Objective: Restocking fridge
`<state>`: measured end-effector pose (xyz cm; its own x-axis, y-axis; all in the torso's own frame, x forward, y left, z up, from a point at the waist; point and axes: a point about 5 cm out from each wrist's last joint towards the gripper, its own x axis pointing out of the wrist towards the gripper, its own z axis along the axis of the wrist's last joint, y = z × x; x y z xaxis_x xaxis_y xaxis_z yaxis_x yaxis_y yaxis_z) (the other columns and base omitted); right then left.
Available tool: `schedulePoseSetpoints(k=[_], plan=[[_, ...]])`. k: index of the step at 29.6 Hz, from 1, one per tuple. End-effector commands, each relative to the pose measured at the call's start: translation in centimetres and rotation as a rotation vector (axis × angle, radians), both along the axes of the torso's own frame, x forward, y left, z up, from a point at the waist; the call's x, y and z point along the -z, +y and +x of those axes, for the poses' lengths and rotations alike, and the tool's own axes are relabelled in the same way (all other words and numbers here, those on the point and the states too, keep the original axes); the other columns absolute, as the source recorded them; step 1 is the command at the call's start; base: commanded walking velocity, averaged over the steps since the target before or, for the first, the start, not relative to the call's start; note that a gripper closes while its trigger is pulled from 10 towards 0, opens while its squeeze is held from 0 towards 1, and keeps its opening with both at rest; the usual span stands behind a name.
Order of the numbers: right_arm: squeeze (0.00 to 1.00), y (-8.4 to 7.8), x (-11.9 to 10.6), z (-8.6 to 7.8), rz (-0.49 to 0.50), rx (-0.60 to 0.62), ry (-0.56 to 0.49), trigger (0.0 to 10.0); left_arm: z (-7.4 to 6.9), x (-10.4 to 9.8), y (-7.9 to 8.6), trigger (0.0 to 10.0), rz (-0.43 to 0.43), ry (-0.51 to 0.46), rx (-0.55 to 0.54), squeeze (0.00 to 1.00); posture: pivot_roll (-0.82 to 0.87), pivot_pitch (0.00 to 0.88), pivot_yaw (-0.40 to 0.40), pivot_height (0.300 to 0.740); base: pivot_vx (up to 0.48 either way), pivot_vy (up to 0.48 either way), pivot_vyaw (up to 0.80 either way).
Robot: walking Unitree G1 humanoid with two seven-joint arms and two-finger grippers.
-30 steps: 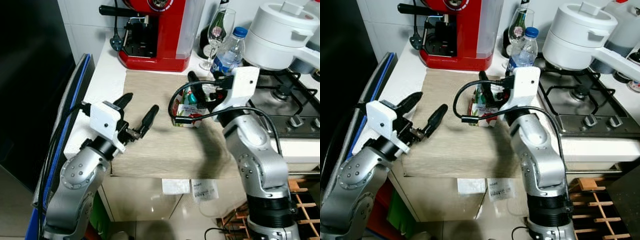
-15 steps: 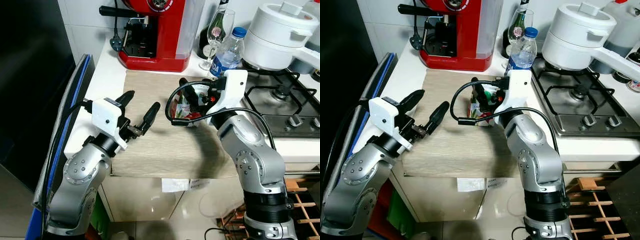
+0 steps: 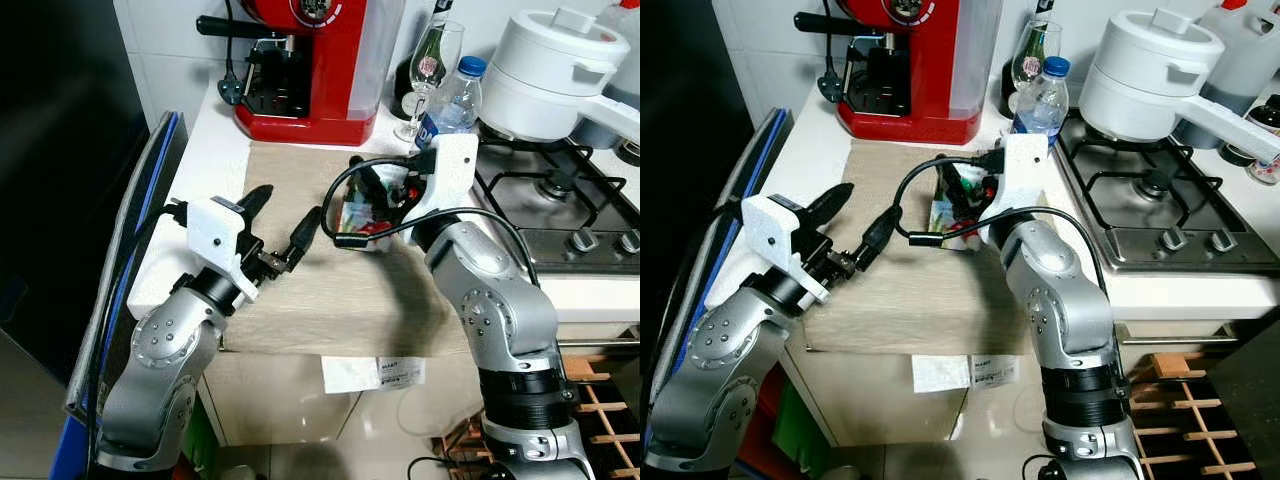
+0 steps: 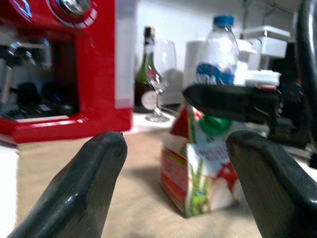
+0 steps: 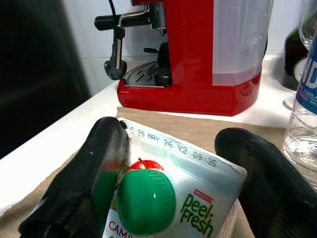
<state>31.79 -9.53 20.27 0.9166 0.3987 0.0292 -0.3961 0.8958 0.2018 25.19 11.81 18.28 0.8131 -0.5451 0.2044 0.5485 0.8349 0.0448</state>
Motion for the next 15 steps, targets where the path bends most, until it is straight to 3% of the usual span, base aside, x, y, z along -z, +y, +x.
schedulePoseSetpoints(k=[1,15], plan=[[0.00,-0.35,1.31,0.05,-0.016,0.016,0.061,0.0,-0.19,-0.03,-0.37,10.0,0.007,0.005,0.029,0.00,-0.01,0.000,-0.065,0.740,0.000,0.000,0.00],[0.00,-0.38,2.10,0.01,-0.006,0.012,0.084,0.0,0.48,-0.19,-0.63,10.0,0.007,0.009,0.036,0.00,-0.01,0.000,-0.052,0.740,0.000,0.000,0.00]])
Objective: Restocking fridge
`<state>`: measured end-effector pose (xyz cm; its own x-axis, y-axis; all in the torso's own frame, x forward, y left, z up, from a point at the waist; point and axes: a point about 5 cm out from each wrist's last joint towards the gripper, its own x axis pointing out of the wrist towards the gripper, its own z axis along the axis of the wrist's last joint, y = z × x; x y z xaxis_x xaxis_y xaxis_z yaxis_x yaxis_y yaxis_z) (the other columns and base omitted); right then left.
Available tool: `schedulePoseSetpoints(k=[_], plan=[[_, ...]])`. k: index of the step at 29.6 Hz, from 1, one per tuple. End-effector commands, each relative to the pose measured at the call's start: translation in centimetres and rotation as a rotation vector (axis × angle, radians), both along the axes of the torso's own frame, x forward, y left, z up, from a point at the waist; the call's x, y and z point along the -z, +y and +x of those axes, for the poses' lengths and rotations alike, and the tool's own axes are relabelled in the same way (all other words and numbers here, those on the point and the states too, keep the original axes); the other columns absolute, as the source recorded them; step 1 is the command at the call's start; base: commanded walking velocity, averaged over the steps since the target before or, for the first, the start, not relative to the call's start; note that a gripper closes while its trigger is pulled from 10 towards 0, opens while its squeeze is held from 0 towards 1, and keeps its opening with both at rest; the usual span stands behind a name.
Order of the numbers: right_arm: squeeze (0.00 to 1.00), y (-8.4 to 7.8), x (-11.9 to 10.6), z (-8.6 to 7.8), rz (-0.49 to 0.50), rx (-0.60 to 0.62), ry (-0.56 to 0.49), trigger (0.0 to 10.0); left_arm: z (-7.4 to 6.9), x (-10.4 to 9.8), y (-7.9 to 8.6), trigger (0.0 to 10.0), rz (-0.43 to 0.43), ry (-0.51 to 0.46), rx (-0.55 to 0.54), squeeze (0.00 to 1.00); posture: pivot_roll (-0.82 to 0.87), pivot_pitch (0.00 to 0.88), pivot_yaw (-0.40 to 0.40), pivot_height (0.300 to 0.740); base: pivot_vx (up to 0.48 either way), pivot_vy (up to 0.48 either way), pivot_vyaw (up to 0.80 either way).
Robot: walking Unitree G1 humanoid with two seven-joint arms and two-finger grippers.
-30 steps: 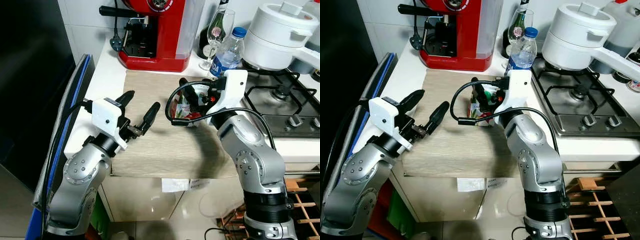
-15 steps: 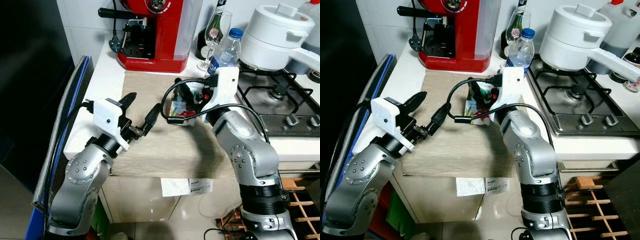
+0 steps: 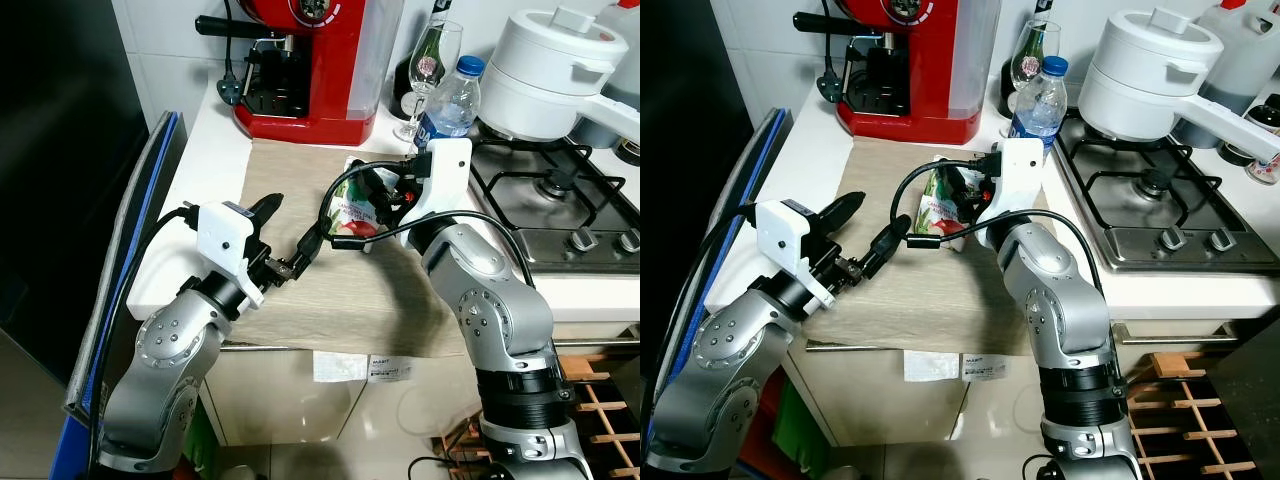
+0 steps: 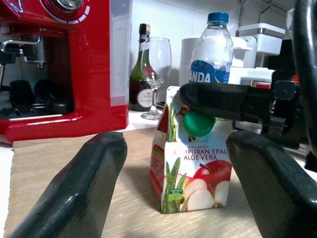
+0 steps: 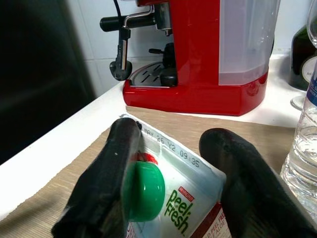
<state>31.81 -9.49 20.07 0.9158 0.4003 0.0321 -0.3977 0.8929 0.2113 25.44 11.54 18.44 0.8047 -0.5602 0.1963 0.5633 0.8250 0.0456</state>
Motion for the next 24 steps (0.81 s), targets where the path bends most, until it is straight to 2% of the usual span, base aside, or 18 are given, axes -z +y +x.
schedulePoseSetpoints(k=[1,10,13,14,16,21,23,24], plan=[[0.00,-0.4,1.9,0.0,-0.017,0.014,0.083,0.0,0.2,0.0,-0.4,10.0,0.002,0.002,0.018,0.00,-0.01,0.000,-0.052,0.740,0.000,0.000,0.00],[0.00,-0.9,2.8,0.3,0.003,0.029,0.100,0.0,0.0,0.1,0.3,10.0,0.005,0.024,-0.048,0.00,0.05,0.000,-0.067,0.740,0.000,0.000,0.00],[0.00,-1.7,3.1,0.5,-0.002,0.077,0.086,0.0,0.2,0.4,1.0,10.0,0.021,0.044,-0.140,0.00,0.07,0.000,-0.069,0.740,0.000,0.000,0.00],[0.00,-2.1,2.9,0.7,-0.006,0.109,0.054,0.0,0.4,0.5,1.3,10.0,0.019,0.050,-0.189,0.00,0.07,0.000,-0.069,0.740,0.000,0.000,0.00],[0.00,-2.7,2.5,0.9,-0.020,0.150,0.014,0.0,0.6,0.6,1.4,10.0,0.000,0.061,-0.217,0.00,0.06,0.000,-0.066,0.740,0.000,0.000,0.00],[0.00,-3.2,0.5,1.4,-0.028,0.206,-0.102,0.0,1.2,0.9,0.3,10.0,-0.059,0.094,-0.202,0.00,0.02,0.000,-0.071,0.740,0.000,0.000,0.00],[0.00,-3.5,-0.7,1.5,-0.031,0.226,-0.170,0.0,1.4,0.5,-0.3,10.0,-0.077,0.078,-0.195,0.00,0.01,0.000,-0.084,0.740,0.000,0.000,0.00],[0.00,-3.5,-0.7,1.5,-0.031,0.226,-0.170,0.0,1.4,0.5,-0.3,10.0,-0.077,0.078,-0.195,0.00,0.01,0.000,-0.084,0.740,0.000,0.000,0.00]])
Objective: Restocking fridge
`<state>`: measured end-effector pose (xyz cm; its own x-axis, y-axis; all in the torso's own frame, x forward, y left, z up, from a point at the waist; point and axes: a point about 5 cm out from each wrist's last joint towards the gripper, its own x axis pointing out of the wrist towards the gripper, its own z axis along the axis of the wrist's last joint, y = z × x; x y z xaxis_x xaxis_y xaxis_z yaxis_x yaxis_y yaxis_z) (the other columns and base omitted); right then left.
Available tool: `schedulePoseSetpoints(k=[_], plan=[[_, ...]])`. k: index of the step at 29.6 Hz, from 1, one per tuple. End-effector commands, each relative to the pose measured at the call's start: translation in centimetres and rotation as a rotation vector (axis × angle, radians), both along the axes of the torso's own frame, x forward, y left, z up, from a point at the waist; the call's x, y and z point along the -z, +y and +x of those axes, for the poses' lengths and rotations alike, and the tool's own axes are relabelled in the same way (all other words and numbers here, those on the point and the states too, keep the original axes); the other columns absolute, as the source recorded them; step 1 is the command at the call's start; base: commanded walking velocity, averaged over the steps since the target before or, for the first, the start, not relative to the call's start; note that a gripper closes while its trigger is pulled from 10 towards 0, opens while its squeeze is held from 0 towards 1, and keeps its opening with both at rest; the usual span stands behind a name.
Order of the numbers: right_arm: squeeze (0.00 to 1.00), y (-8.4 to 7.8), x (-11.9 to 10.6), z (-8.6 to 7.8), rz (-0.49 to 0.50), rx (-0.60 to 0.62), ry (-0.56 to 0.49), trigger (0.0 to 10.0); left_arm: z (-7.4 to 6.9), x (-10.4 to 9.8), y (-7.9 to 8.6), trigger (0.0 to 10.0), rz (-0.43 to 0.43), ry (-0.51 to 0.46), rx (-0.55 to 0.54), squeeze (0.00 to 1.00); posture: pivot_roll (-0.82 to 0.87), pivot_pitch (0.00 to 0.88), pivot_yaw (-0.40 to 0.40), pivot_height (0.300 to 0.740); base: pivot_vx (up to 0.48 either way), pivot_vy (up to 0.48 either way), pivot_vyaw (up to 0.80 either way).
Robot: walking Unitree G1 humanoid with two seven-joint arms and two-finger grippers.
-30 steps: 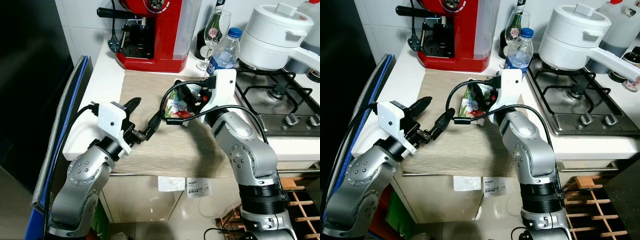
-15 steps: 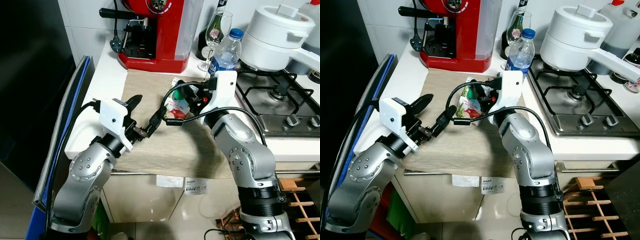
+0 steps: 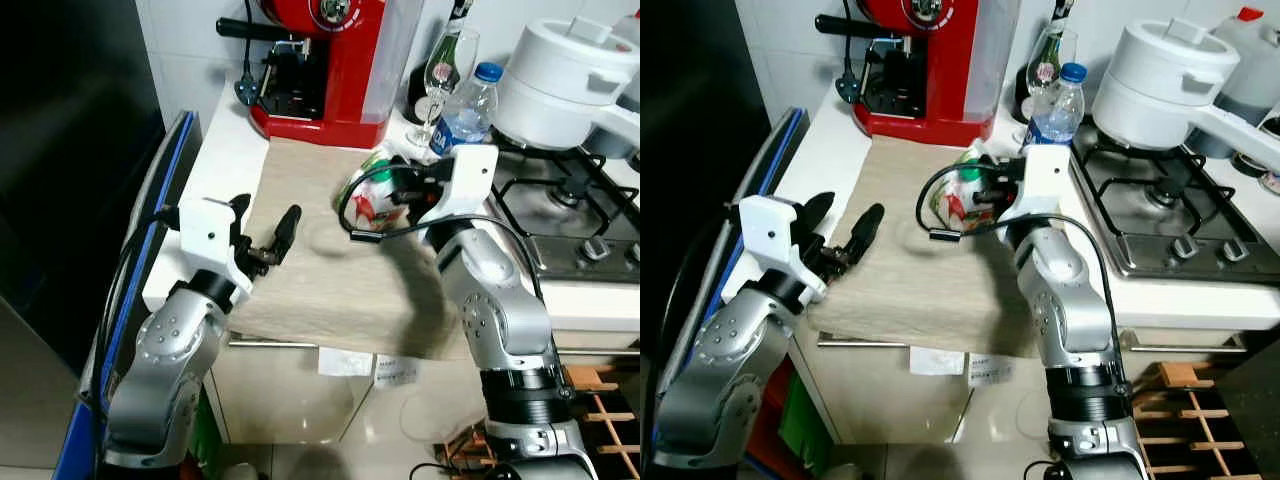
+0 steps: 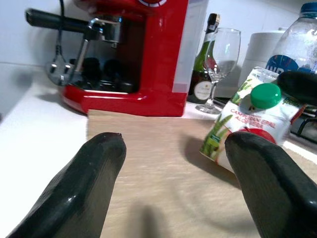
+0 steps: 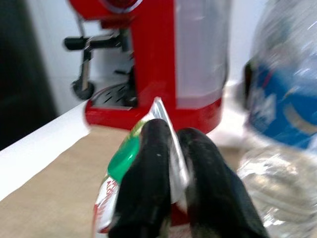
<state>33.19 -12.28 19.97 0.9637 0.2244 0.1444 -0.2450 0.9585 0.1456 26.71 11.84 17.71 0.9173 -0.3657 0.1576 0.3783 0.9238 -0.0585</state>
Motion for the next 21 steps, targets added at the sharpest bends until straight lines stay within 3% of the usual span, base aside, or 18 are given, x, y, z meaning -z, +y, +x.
schedulePoseSetpoints(k=[1,6,7,9,21], plan=[[0.00,-0.9,-1.4,0.2,-0.008,0.049,-0.074,0.0,0.3,-0.4,-0.6,10.0,-0.008,-0.015,0.013,0.00,0.01,0.000,-0.090,0.740,0.000,0.000,0.00],[0.00,-1.4,-3.8,0.1,-0.007,0.101,-0.224,0.0,1.1,-0.6,0.0,10.0,-0.044,-0.024,-0.052,0.00,-0.01,0.000,-0.091,0.740,0.000,0.000,0.00],[0.00,-1.8,-5.0,-0.5,-0.021,0.122,-0.311,0.0,1.3,-0.8,-0.3,10.0,-0.044,-0.041,-0.066,0.00,-0.02,0.000,-0.093,0.740,0.000,0.000,0.00],[0.00,-1.8,-5.4,-1.0,-0.017,0.122,-0.353,0.0,1.5,-0.8,-0.3,10.0,-0.042,-0.050,-0.078,0.00,-0.02,0.000,-0.092,0.740,0.000,0.000,0.00],[0.00,-0.6,-3.4,-2.1,0.000,0.099,-0.340,0.0,1.9,-1.2,0.0,10.0,-0.011,-0.067,-0.084,0.00,-0.02,0.000,-0.020,0.740,0.000,0.000,0.00]])
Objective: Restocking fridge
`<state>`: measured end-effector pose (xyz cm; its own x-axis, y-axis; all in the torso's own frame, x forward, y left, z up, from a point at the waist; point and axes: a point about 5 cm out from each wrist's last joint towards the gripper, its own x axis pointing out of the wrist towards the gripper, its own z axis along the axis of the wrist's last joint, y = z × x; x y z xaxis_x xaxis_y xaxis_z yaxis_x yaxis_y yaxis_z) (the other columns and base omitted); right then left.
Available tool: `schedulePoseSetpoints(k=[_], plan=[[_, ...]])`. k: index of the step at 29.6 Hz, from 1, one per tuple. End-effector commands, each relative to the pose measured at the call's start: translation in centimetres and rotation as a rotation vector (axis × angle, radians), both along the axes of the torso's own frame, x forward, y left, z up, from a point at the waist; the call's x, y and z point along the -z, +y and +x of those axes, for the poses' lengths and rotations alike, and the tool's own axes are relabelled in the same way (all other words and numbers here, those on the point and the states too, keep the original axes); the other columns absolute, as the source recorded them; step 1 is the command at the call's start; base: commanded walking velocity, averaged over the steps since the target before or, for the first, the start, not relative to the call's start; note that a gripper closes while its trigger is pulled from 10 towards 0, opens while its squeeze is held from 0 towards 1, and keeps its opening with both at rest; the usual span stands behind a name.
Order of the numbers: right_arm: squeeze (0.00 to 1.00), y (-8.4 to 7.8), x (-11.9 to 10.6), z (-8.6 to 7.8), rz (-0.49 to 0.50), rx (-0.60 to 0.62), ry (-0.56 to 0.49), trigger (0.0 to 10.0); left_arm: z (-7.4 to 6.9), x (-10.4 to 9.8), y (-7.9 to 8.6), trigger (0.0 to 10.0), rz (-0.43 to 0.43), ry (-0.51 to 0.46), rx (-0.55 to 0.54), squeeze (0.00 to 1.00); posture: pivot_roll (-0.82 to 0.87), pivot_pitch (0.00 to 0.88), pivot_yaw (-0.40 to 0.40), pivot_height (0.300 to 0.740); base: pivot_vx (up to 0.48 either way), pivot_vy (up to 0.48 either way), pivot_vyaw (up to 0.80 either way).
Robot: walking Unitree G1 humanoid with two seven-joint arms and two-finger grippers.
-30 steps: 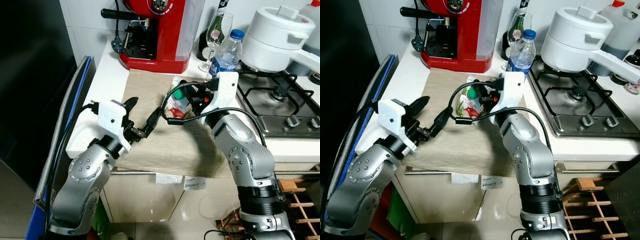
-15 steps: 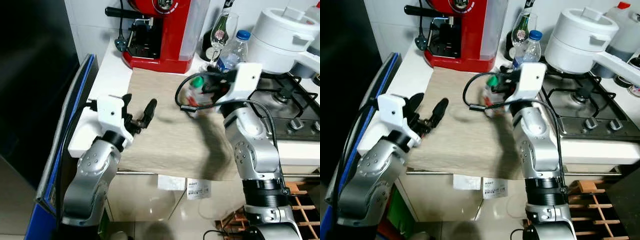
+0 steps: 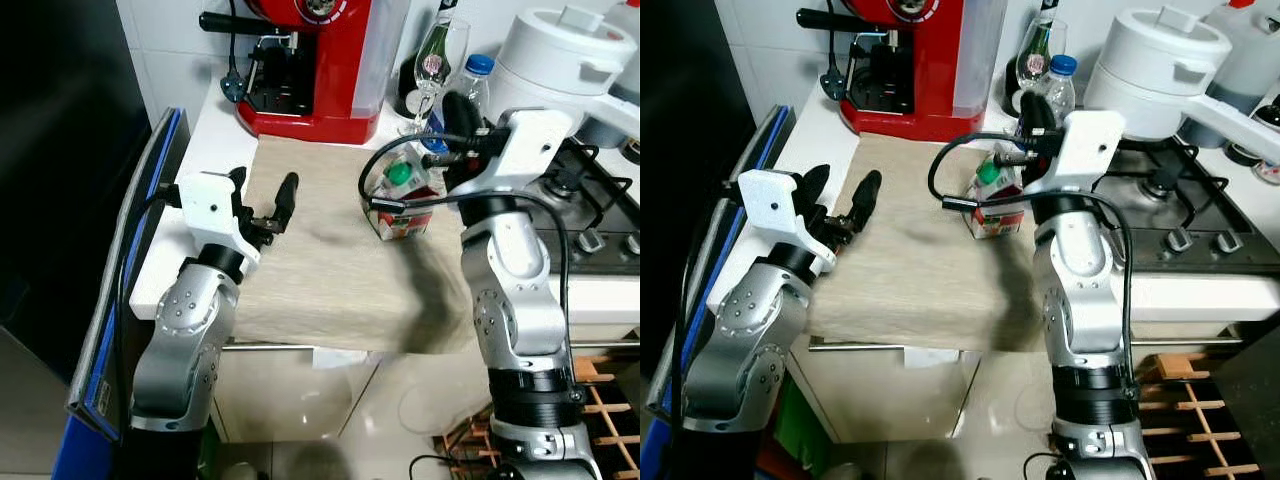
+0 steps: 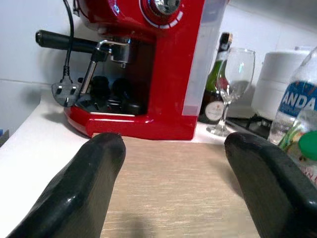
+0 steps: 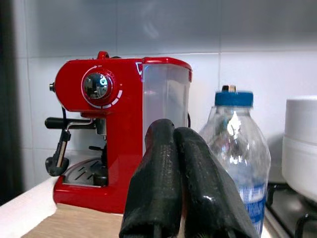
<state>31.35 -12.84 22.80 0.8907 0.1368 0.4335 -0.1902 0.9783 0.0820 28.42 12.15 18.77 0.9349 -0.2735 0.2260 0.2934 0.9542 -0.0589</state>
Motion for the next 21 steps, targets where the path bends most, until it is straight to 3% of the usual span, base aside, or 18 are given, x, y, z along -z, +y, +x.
schedulePoseSetpoints(k=[1,9,10,11,15,16,21], plan=[[0.00,0.1,-0.4,-0.4,0.005,-0.004,-0.033,0.0,0.2,-0.1,-0.2,10.0,0.012,0.004,0.014,0.00,-0.02,0.000,-0.017,0.740,0.000,0.000,0.00],[0.00,0.6,0.7,-0.1,-0.010,-0.013,0.026,0.0,-0.2,-0.1,0.3,10.0,0.022,0.007,0.012,0.00,0.01,0.000,-0.030,0.740,0.000,0.000,0.00],[0.00,0.7,0.6,0.0,-0.014,-0.011,0.024,4.0,-0.2,-0.1,0.5,10.0,0.023,0.007,0.007,0.00,0.02,0.000,-0.033,0.740,0.000,0.000,0.00],[0.00,0.7,0.3,0.0,-0.015,-0.001,0.015,10.0,-0.3,-0.1,0.6,10.0,0.023,0.009,0.002,0.00,0.02,0.000,-0.037,0.740,0.000,0.000,0.00],[0.00,0.2,-1.4,-0.1,-0.016,0.021,-0.056,10.0,-0.6,0.0,0.8,10.0,0.016,0.010,-0.012,0.00,0.03,0.000,-0.046,0.740,0.000,0.000,0.00],[1.00,-0.6,-1.9,-0.5,-0.017,0.031,-0.084,10.0,-0.8,0.0,0.8,10.0,0.016,0.011,-0.013,0.00,0.03,0.000,-0.052,0.740,0.000,0.000,0.00],[1.00,-1.7,-1.7,-1.0,-0.028,0.049,-0.085,10.0,-1.0,0.1,0.7,10.0,0.030,0.010,-0.004,0.00,0.02,0.000,-0.053,0.740,0.000,0.000,0.00]])
